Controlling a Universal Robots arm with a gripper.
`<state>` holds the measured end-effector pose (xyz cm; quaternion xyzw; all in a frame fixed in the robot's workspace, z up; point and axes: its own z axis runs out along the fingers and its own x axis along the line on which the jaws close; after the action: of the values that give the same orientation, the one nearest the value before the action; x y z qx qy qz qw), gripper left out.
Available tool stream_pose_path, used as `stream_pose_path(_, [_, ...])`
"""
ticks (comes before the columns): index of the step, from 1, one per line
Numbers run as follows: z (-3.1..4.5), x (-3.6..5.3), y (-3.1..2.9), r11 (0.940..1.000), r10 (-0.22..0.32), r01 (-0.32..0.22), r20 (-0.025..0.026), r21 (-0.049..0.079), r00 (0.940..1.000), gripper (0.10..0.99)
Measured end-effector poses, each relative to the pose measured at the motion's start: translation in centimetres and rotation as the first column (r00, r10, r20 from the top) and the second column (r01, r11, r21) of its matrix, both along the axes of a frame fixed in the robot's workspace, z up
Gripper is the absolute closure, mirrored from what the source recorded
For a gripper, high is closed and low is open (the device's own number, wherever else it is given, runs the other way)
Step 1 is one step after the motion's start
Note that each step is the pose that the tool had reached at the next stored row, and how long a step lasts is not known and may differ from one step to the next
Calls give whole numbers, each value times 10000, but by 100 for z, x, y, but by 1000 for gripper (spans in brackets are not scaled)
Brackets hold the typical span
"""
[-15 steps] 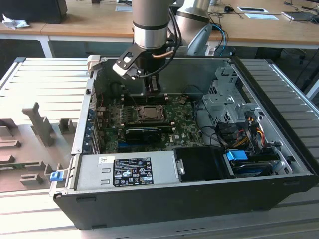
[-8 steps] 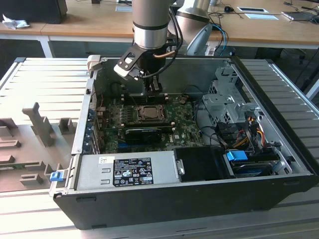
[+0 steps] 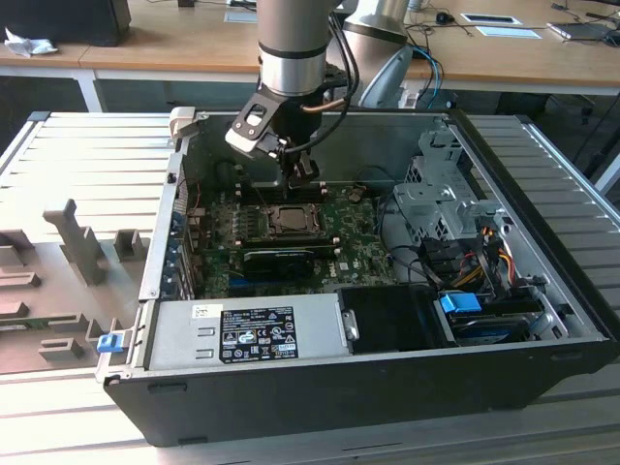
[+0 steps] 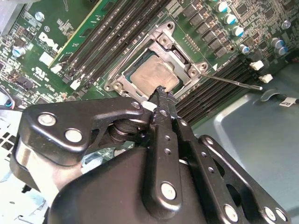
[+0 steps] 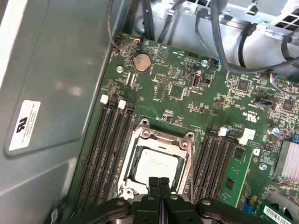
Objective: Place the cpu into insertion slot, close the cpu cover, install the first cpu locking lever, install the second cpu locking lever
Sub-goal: 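Install the first cpu locking lever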
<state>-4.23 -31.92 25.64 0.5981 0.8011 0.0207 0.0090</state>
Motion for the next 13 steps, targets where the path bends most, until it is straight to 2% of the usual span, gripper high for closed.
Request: stream_pose_path(13, [0,0,0,9964,849,-849,0,0,9964,980])
